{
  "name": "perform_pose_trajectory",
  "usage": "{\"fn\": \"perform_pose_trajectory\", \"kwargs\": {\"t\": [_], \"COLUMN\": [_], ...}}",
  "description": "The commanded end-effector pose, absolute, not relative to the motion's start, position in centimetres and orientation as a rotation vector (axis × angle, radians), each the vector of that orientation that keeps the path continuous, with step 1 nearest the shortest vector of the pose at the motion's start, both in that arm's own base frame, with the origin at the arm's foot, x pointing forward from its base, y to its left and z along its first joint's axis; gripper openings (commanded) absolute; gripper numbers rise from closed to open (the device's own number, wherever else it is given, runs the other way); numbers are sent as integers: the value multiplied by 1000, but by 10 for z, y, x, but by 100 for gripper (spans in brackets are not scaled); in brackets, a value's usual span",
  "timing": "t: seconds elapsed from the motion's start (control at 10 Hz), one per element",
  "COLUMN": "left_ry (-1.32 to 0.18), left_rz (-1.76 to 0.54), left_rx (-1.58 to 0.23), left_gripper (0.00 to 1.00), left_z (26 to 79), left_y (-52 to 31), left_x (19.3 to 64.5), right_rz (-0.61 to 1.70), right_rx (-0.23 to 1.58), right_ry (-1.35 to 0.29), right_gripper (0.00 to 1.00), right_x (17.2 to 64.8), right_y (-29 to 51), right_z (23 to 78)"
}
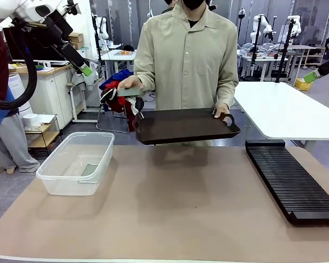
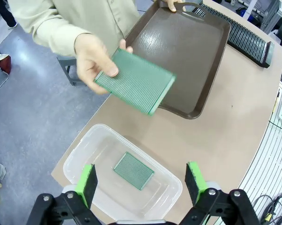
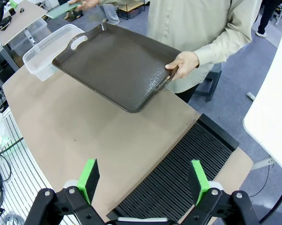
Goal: Sort PCBs into racks and boxes based on the side picked up.
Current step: Pick up the Blank PCB handed by the Human.
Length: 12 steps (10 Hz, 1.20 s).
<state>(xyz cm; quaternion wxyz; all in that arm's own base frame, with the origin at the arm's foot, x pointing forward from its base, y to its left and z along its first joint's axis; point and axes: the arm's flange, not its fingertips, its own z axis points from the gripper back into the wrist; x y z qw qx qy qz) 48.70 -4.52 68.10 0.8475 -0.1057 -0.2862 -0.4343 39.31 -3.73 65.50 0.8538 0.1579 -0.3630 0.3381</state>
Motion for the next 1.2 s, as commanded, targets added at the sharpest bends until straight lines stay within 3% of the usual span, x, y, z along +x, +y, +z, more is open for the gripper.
{"fn": "perform_pose_trajectory", "kwargs": {"t": [0.0,1.1], "left_ry": [-608,-608], "left_rz": [-914,-914], "left_rx": [-204,-204], "left_gripper": [100,100], "left_z": [680,680], "left_y": [-44,-44], "left_x": [486,486], "right_rz": [718,718], "right_rx": [339,339], "right_ry": [-759,-759], "right_gripper": [100,100], "right_x": [393,393], "right_y": [-37,-37], "right_z": [653,653]}}
